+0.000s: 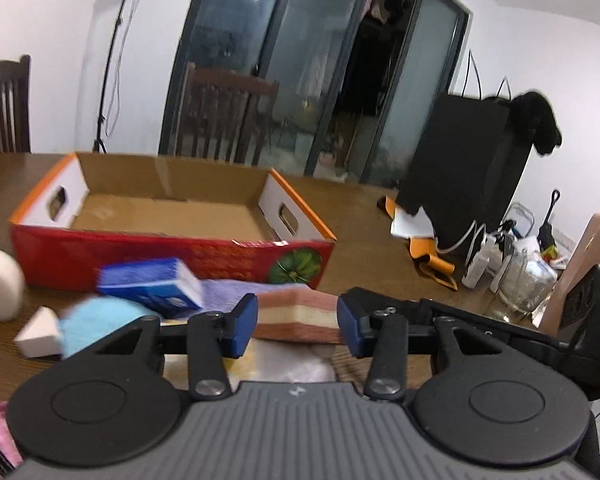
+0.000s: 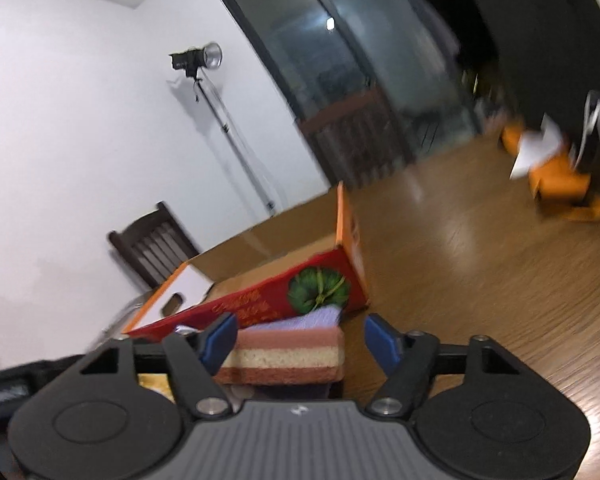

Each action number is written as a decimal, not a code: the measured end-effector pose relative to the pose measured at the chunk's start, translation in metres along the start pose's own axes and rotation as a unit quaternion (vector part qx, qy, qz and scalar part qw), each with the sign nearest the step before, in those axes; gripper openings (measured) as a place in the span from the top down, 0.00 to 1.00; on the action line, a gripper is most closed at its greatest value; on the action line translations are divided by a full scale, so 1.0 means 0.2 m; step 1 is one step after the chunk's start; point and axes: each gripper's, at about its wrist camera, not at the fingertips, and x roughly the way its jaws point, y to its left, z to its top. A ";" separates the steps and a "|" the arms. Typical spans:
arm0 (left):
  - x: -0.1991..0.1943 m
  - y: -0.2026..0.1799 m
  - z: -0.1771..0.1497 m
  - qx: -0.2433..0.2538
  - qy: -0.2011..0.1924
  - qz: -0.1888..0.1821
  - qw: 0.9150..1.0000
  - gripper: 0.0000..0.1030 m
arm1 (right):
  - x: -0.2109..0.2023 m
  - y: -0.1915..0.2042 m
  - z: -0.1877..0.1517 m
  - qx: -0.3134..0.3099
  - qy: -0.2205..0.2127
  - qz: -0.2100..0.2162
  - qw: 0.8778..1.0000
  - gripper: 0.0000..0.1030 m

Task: Organize soft objects
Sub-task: 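Lift the sponge block with both grippers and carry it over the cardboard box, then lower the sponge into the box and open both grippers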

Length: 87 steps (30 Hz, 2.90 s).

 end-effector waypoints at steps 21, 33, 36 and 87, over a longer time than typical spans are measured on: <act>-0.74 -0.08 -0.52 -0.051 -0.016 0.026 0.998 0.65 | -0.59 0.30 -0.52 -0.127 0.021 0.093 0.987 0.64; -0.88 0.06 -0.69 -0.100 0.003 0.020 0.995 0.50 | -0.75 0.37 -0.73 -0.117 0.051 0.097 0.987 0.55; -0.88 0.06 -0.68 -0.098 -0.010 0.027 0.995 0.47 | -0.76 0.38 -0.70 -0.118 0.043 0.087 0.988 0.55; 1.23 0.71 0.86 -0.117 0.115 0.041 0.986 0.55 | 1.42 0.13 0.82 -0.173 0.120 -0.135 0.968 0.65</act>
